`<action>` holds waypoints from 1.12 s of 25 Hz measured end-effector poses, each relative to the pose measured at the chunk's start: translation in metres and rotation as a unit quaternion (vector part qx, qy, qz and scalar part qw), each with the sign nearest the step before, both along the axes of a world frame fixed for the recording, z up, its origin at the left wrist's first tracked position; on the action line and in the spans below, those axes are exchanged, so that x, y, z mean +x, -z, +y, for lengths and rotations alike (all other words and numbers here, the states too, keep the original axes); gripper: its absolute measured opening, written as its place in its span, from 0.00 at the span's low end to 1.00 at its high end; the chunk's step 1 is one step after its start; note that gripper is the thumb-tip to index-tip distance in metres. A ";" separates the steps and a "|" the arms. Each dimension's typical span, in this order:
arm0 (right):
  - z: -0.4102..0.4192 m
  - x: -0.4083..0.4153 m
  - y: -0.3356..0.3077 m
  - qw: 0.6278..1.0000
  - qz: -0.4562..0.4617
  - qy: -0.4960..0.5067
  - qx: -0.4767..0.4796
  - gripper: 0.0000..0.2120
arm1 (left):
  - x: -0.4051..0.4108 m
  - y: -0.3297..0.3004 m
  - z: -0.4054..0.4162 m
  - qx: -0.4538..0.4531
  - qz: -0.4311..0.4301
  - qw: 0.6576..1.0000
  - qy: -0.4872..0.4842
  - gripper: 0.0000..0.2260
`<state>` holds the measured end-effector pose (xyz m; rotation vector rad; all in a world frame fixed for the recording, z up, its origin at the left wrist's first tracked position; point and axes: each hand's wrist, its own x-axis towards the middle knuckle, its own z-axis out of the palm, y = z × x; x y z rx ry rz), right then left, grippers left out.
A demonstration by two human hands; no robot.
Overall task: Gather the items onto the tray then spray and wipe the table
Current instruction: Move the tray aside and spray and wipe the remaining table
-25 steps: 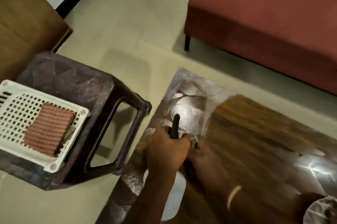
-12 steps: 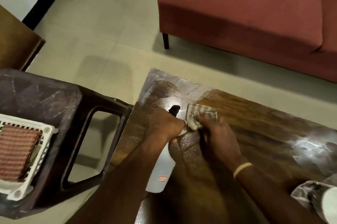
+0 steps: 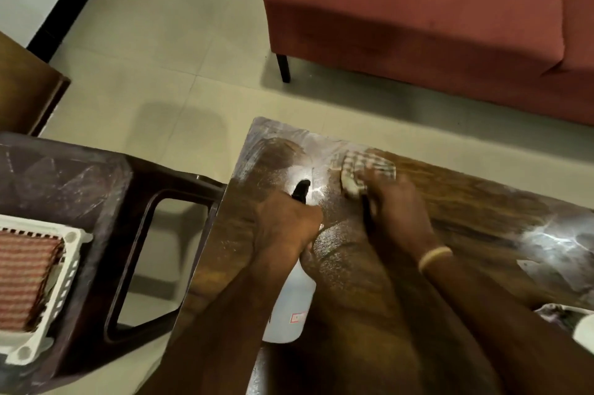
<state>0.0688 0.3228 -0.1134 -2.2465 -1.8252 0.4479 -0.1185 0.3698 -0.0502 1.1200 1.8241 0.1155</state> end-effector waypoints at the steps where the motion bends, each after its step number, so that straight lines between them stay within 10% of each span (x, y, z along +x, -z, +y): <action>1: 0.029 -0.004 0.004 0.999 0.007 0.043 0.014 0.19 | 0.001 0.002 -0.001 0.014 0.004 1.000 0.005 0.08; 6: 0.002 -0.028 -0.001 0.996 -0.016 -0.093 -0.003 0.21 | 0.013 0.009 -0.004 0.017 0.013 1.000 -0.001 0.17; 10: -0.013 0.034 -0.016 1.000 0.010 0.025 -0.001 0.20 | 0.018 0.014 -0.002 0.001 -0.001 0.999 -0.050 0.21; 14: 0.043 0.002 0.004 0.997 -0.008 0.073 0.026 0.22 | 0.019 0.008 -0.001 0.044 0.008 0.999 -0.029 0.12; 19: 0.004 -0.057 0.001 0.982 0.009 -0.188 0.024 0.23 | 0.006 -0.017 -0.008 0.103 0.002 0.994 -0.020 0.10; 24: 0.082 -0.040 0.009 0.999 0.017 0.013 0.026 0.18 | -0.019 -0.008 -0.015 0.096 0.016 0.993 -0.059 0.13; 28: 0.100 -0.118 0.001 0.990 0.031 -0.128 0.058 0.19 | -0.034 -0.010 -0.024 0.087 0.029 0.991 -0.103 0.12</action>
